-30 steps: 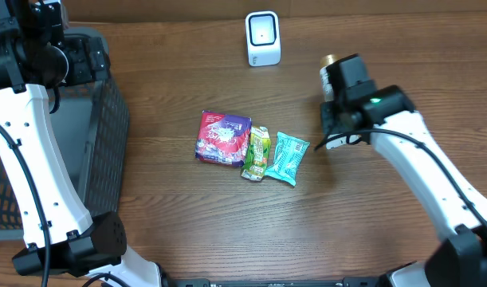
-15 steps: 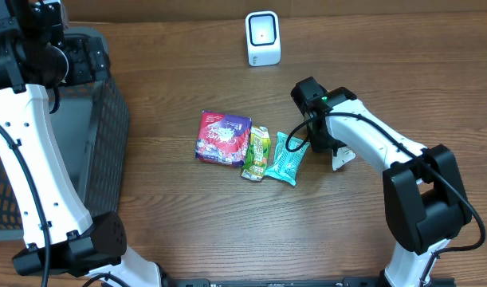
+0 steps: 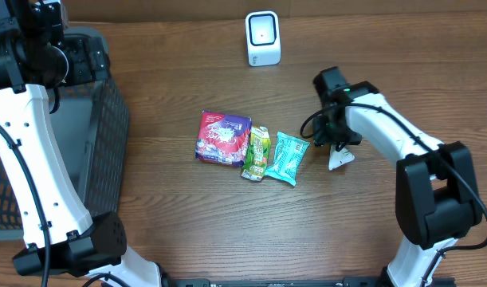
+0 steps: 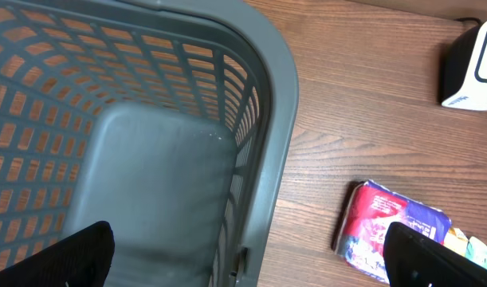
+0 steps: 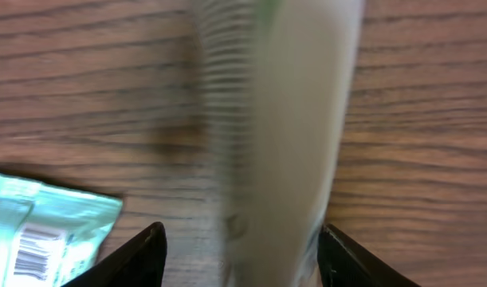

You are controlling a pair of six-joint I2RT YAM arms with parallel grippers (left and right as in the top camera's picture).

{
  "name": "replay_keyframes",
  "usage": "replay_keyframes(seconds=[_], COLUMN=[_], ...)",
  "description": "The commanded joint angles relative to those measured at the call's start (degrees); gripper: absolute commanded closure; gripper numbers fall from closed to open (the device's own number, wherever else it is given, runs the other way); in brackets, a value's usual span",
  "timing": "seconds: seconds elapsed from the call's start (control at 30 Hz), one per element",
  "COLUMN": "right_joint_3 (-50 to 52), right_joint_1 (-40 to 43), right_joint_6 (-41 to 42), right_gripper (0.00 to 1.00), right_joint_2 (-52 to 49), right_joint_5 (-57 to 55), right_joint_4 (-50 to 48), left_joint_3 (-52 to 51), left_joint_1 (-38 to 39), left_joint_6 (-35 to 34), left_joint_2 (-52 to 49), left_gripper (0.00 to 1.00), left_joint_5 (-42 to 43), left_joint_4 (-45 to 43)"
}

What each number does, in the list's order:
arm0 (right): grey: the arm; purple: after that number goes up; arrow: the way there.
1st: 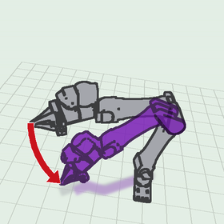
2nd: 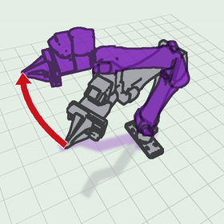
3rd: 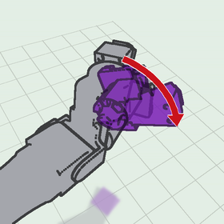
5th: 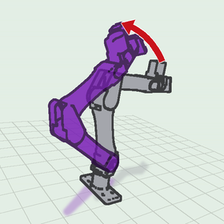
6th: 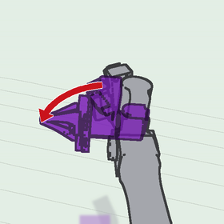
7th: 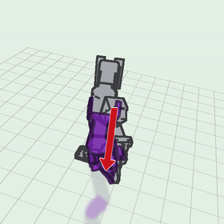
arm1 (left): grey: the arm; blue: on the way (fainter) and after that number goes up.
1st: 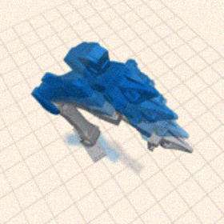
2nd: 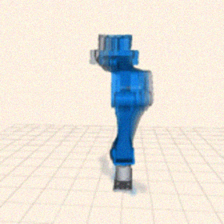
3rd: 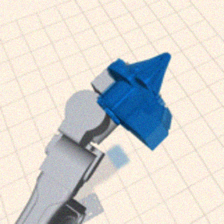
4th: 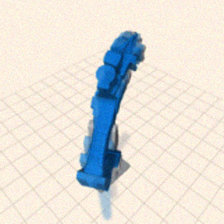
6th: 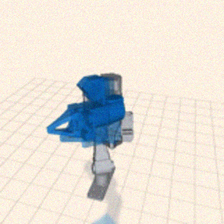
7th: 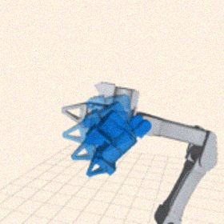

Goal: Scan the item barcode
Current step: 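Lift the white tube with the right gripper toward the scanner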

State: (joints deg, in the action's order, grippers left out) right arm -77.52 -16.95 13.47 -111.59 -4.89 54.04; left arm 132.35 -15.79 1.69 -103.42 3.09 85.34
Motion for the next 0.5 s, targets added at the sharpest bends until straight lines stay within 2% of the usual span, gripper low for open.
replay_keyframes(seconds=[0.0,0.13,0.2,0.37,0.47], right_joint_3=[3.8,7.2,8.9,11.7,11.0], right_joint_1=[3.6,6.8,7.5,7.7,7.8], right_joint_6=[0.2,0.2,0.2,0.3,0.2], right_gripper=[0.39,0.41,0.45,0.75,0.88], right_joint_2=[1.2,1.2,1.2,1.2,1.4], right_joint_5=[10.5,16.6,19.4,23.1,25.2], right_joint_4=[-2.1,-5.0,-7.0,-9.8,-9.5], left_joint_3=[0.1,0.1,0.1,0.1,0.1], left_joint_1=[0.1,0.1,0.0,0.4,0.4], left_joint_6=[0.9,0.9,0.9,0.9,0.9], left_joint_2=[0.3,0.3,0.3,0.3,0.3], left_gripper=[0.01,0.01,0.01,0.00,0.00], left_joint_5=[0.8,0.8,0.8,0.8,0.8], left_joint_4=[-0.1,-0.1,-0.1,-0.1,-0.1])
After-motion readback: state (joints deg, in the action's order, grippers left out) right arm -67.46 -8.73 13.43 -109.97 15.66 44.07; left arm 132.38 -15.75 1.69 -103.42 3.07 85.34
